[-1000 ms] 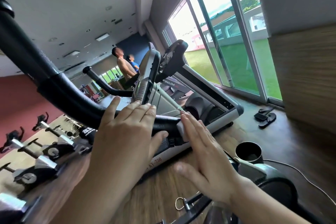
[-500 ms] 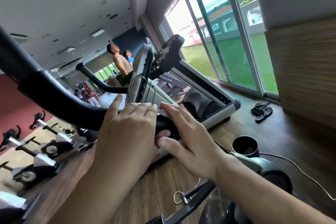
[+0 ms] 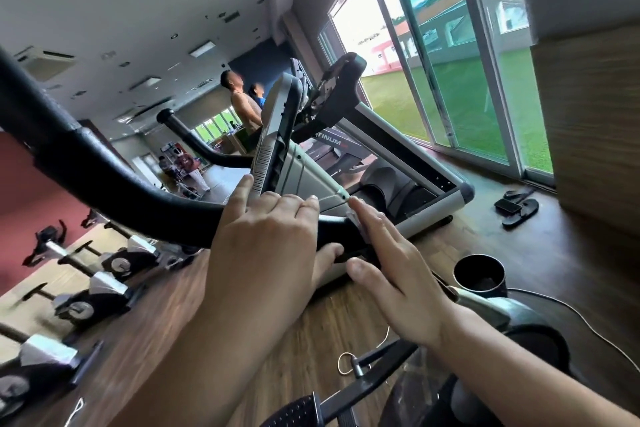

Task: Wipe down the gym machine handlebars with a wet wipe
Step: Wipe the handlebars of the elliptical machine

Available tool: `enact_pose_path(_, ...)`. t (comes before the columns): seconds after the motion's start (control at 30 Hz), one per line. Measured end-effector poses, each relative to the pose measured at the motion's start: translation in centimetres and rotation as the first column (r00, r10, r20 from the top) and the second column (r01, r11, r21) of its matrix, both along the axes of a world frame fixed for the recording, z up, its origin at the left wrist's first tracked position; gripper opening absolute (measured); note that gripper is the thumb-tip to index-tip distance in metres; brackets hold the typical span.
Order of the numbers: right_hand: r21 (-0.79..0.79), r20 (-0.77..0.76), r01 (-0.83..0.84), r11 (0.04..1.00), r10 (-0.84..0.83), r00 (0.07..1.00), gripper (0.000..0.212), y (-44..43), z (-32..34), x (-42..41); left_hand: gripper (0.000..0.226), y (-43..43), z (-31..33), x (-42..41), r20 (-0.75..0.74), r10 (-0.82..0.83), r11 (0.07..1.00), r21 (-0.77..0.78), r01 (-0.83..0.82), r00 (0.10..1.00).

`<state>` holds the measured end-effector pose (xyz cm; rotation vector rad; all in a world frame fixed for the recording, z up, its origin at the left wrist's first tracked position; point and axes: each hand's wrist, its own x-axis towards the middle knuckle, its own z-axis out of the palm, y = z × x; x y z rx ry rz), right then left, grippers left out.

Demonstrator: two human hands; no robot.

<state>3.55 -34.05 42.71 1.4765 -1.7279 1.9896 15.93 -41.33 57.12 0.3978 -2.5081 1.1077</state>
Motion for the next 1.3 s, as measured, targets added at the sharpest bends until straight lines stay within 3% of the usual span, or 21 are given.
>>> enact_pose_path(0.13, -0.047, -0.076, -0.020, 0.999, 0.017, 0.997, 0.097, -0.3, 0.5, 1.0, 0.066, 0.1, -0.3, -0.1, -0.009, 0.001, 1.000, 0.007, -0.001, 1.000)
enact_pose_path(0.4, -0.031, -0.080, -0.020, 0.999, 0.017, 0.997, 0.096, -0.5, 0.3, 1.0, 0.065, 0.1, -0.8, -0.2, -0.018, 0.014, 1.000, -0.022, -0.014, 1.000)
enact_pose_path(0.5, -0.049, -0.084, -0.036, 0.998, 0.032, 0.996, 0.089, -0.1, -0.6, 0.4, 0.065, 0.1, -0.9, -0.2, -0.025, 0.000, 1.000, -0.024, -0.001, 1.000)
enact_pose_path(0.63, -0.020, 0.034, -0.074, 0.997, 0.075, 0.997, 0.072, -0.4, 0.3, -1.0, 0.066, 0.3, -1.0, -0.3, -0.032, 0.009, 1.000, -0.018, -0.010, 0.999)
enact_pose_path(0.8, -0.078, -0.003, -0.099, 0.992, 0.099, 0.995, 0.054, 0.2, -0.4, -1.5, 0.063, 0.5, -1.2, -0.3, -0.035, 0.007, 1.000, -0.014, -0.008, 0.999)
enact_pose_path(1.07, -0.132, 0.001, -0.087, 0.987, 0.088, 0.996, 0.045, 0.3, 1.1, -1.5, 0.064, 0.7, -1.4, -0.5, -0.047, 0.007, 1.000, 0.007, -0.007, 0.999)
enact_pose_path(1.17, -0.086, 0.034, -0.062, 0.994, 0.065, 0.997, 0.044, 0.1, 1.7, -2.2, 0.063, 0.6, -1.5, -0.5, -0.060, 0.002, 1.000, 0.008, -0.001, 0.998)
enact_pose_path(1.3, -0.065, -0.034, -0.059, 0.996, 0.057, 0.998, 0.045, 0.3, 1.7, -1.6, 0.062, 0.5, -1.7, -0.6, -0.072, -0.026, 1.000, 0.011, 0.027, 0.997)
